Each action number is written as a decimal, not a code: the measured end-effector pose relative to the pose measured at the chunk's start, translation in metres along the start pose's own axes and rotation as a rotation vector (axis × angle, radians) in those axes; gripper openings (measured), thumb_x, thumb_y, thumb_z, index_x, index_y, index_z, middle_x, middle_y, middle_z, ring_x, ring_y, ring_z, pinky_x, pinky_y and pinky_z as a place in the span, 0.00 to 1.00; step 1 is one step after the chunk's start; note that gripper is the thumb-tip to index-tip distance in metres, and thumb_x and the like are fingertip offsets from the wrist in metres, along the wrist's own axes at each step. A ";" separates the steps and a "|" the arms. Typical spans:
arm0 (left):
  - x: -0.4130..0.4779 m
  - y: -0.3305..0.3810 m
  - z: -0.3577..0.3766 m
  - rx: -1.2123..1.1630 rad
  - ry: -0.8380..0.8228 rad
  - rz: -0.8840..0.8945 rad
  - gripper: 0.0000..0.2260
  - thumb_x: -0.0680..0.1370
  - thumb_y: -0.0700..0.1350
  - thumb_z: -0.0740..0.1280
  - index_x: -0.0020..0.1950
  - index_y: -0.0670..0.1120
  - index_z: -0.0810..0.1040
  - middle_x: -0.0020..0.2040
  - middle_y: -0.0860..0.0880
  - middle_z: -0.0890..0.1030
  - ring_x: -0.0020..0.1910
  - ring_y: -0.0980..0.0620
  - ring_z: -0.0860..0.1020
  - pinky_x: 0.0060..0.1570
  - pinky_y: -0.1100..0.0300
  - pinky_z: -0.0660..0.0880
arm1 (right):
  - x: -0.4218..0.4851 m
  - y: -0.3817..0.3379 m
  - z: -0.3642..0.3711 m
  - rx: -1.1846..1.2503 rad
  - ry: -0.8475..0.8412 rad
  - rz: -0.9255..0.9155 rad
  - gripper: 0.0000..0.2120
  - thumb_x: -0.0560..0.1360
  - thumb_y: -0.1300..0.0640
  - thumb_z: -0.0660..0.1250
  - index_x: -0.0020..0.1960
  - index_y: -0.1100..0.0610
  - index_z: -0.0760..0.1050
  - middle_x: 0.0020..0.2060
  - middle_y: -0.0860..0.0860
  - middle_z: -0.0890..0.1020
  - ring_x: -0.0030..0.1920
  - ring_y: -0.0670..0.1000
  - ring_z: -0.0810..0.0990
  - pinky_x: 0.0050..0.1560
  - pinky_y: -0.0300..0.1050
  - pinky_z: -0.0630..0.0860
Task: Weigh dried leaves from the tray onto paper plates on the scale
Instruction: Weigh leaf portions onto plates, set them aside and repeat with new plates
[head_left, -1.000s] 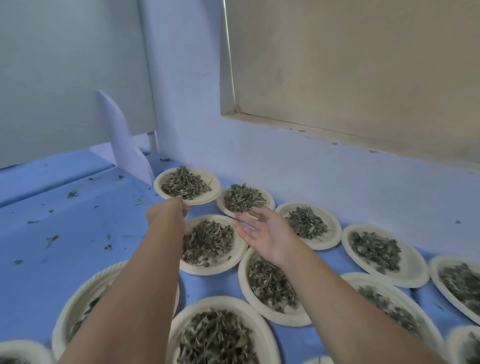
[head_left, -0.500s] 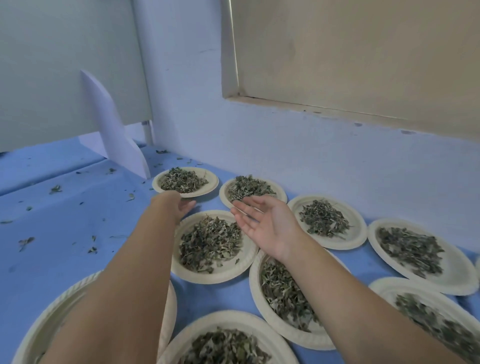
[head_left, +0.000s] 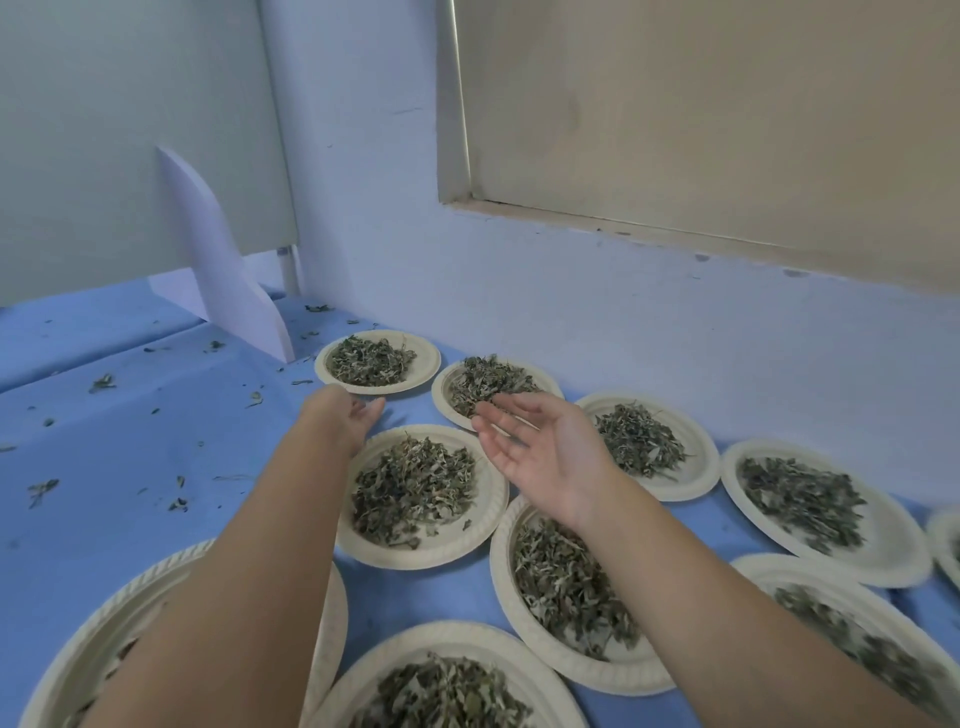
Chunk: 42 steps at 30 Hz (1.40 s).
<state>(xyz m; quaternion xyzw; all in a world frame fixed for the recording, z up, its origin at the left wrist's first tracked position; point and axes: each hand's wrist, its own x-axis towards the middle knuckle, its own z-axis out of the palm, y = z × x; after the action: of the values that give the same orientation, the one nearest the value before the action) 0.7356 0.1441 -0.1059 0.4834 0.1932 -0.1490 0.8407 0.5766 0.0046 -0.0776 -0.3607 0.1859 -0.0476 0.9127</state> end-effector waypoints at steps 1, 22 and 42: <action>-0.008 -0.001 0.001 -0.004 -0.027 -0.007 0.19 0.81 0.31 0.50 0.72 0.34 0.59 0.72 0.39 0.66 0.69 0.44 0.69 0.64 0.60 0.69 | -0.005 -0.002 -0.002 -0.009 0.005 0.000 0.08 0.76 0.63 0.62 0.55 0.63 0.72 0.46 0.59 0.82 0.44 0.56 0.82 0.45 0.44 0.79; -0.368 -0.128 0.081 0.164 -0.463 -0.108 0.13 0.81 0.37 0.51 0.53 0.42 0.76 0.43 0.49 0.79 0.33 0.54 0.74 0.34 0.66 0.69 | -0.287 -0.076 -0.066 -0.315 0.240 -0.304 0.10 0.77 0.68 0.57 0.43 0.61 0.74 0.29 0.53 0.80 0.32 0.49 0.77 0.36 0.37 0.75; -0.653 -0.310 0.079 0.285 -0.748 -0.075 0.12 0.78 0.35 0.56 0.41 0.43 0.76 0.39 0.48 0.79 0.26 0.57 0.77 0.32 0.67 0.69 | -0.578 -0.099 -0.261 -1.879 0.812 -0.880 0.13 0.79 0.59 0.59 0.58 0.55 0.79 0.53 0.51 0.81 0.54 0.51 0.78 0.53 0.48 0.74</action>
<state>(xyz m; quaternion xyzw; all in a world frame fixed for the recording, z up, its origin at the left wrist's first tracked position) 0.0389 -0.0344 0.0017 0.5003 -0.1315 -0.3706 0.7714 -0.0515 -0.1076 -0.0092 -0.9002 0.2888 -0.3219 0.0516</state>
